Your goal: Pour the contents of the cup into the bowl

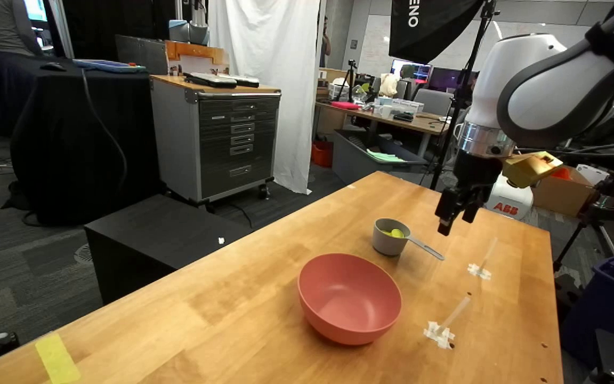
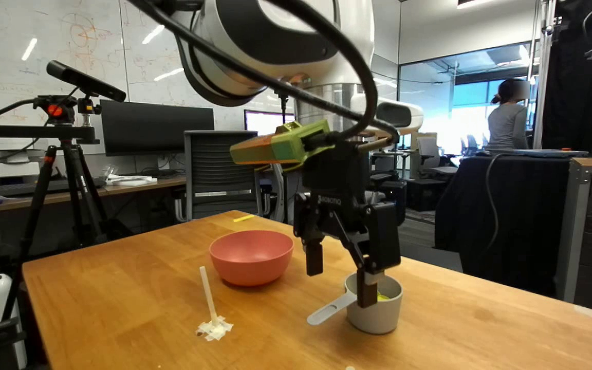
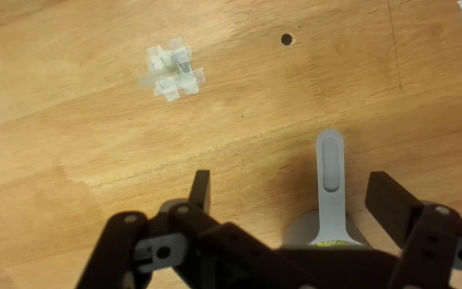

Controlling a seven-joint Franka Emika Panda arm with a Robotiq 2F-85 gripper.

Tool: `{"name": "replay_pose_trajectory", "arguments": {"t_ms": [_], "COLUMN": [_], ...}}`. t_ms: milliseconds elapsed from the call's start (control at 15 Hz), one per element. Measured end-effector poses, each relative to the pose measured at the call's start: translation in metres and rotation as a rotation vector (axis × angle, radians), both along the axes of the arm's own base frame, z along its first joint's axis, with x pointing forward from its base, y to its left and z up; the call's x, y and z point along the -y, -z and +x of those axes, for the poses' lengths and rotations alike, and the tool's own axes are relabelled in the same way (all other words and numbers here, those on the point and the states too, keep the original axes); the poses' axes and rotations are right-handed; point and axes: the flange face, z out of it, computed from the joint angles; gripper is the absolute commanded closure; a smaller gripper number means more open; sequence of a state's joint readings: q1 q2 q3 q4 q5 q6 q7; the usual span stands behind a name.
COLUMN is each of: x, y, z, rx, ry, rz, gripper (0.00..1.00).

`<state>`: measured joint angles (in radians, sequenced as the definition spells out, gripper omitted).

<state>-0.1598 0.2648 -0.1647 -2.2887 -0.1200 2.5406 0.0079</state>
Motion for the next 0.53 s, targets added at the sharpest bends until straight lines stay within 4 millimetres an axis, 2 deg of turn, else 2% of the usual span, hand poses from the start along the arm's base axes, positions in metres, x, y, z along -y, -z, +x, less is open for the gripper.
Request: {"name": "replay_pose_trajectory", "arguments": {"t_ms": [533], "x": [-0.004], "y": [0.032], "z": [-0.002], "rx": [-0.033], "ry": [-0.039], "rz": [-0.010], "gripper": [0.00]}}
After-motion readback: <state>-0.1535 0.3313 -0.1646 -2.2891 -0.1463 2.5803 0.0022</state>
